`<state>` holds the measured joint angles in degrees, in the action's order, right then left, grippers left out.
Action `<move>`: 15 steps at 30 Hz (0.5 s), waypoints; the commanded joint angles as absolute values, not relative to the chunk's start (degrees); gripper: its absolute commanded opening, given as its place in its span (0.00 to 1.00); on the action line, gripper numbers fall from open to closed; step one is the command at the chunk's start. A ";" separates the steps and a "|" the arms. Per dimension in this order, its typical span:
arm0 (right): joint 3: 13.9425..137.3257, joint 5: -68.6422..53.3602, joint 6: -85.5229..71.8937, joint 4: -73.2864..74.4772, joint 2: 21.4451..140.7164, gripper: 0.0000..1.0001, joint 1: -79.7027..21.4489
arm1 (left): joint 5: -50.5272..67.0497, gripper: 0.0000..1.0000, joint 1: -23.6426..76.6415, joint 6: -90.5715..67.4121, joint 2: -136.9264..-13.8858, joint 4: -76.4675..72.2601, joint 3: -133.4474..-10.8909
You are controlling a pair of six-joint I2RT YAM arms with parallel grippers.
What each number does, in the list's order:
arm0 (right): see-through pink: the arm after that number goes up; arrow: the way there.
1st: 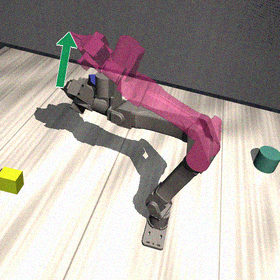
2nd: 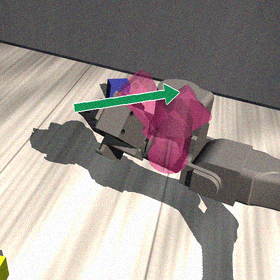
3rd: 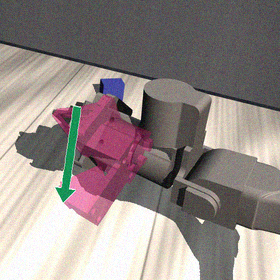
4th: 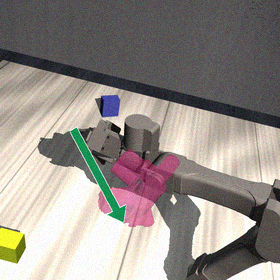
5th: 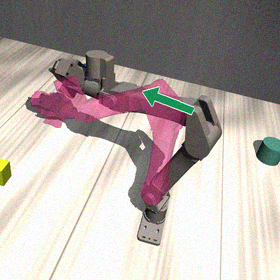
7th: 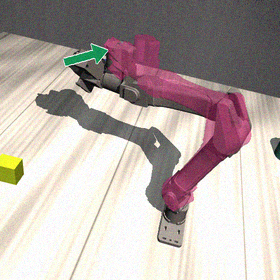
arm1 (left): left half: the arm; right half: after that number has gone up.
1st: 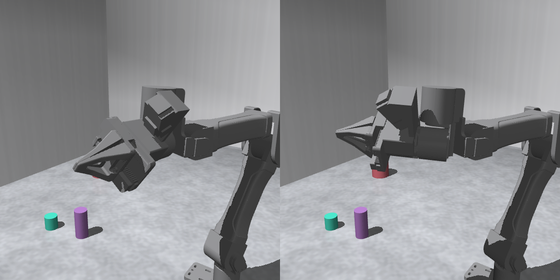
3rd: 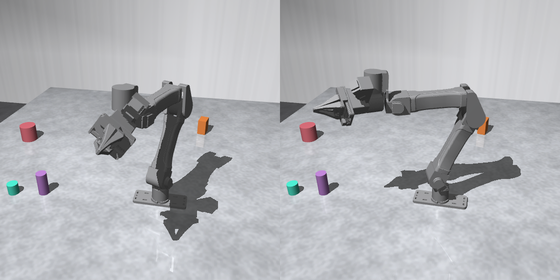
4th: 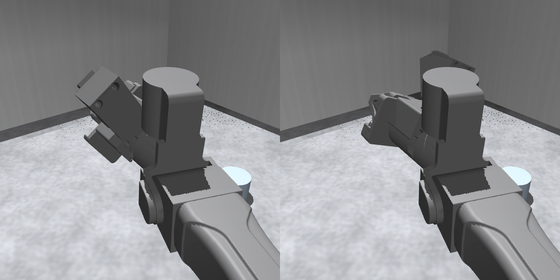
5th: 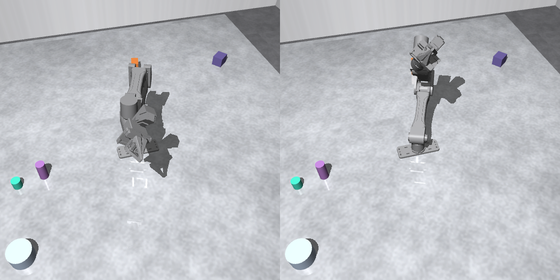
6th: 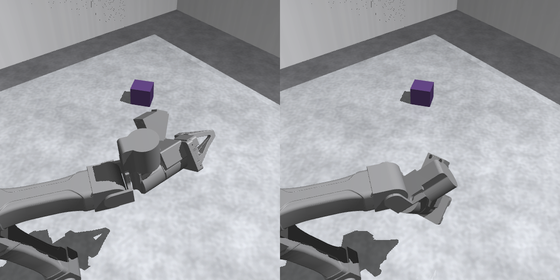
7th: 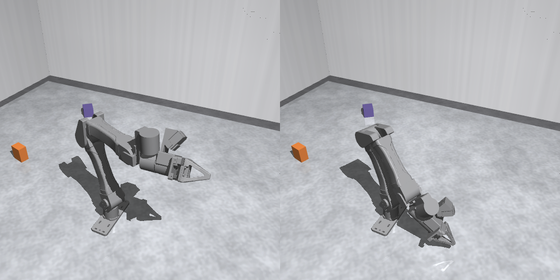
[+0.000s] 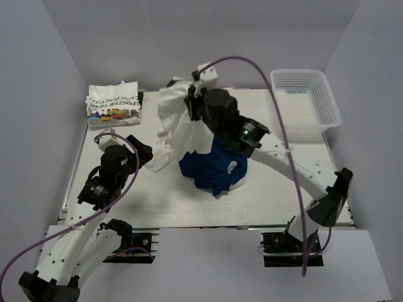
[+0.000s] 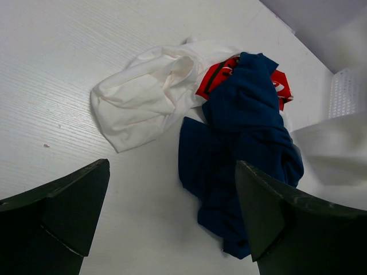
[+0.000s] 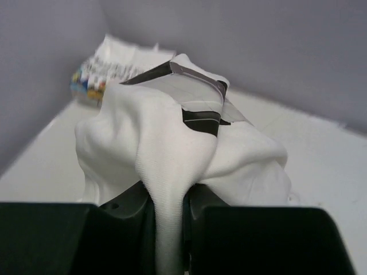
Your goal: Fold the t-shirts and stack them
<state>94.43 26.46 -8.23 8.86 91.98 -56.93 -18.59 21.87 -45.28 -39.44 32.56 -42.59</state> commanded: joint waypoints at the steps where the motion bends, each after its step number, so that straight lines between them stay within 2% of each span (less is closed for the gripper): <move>1: 105.00 38.04 -0.44 6.58 89.30 0.00 -56.08 | -17.50 1.00 22.06 -45.62 -40.16 32.61 -42.80; 2: 106.33 44.67 3.91 7.11 89.38 0.00 -55.20 | -17.49 1.00 22.06 -45.62 -40.17 32.61 -42.80; 6: 103.73 54.64 11.93 2.65 88.68 0.00 -51.60 | -17.49 1.00 22.06 -45.62 -40.69 32.61 -42.80; 10: 97.05 54.94 20.12 -8.86 86.75 0.00 -44.14 | -17.49 1.00 22.06 -46.49 -40.69 33.13 -41.49; 11: 97.03 54.24 20.47 -9.22 86.84 0.00 -39.25 | -16.79 1.00 22.06 -46.49 -40.69 32.09 -40.27; 15: 98.70 49.66 18.90 -7.47 91.21 0.00 -30.08 | -15.03 1.00 22.06 -45.35 -39.55 29.19 -38.58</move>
<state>97.36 49.54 16.12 -1.10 90.04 -35.44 -16.97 21.87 -45.71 -40.40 31.24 -39.64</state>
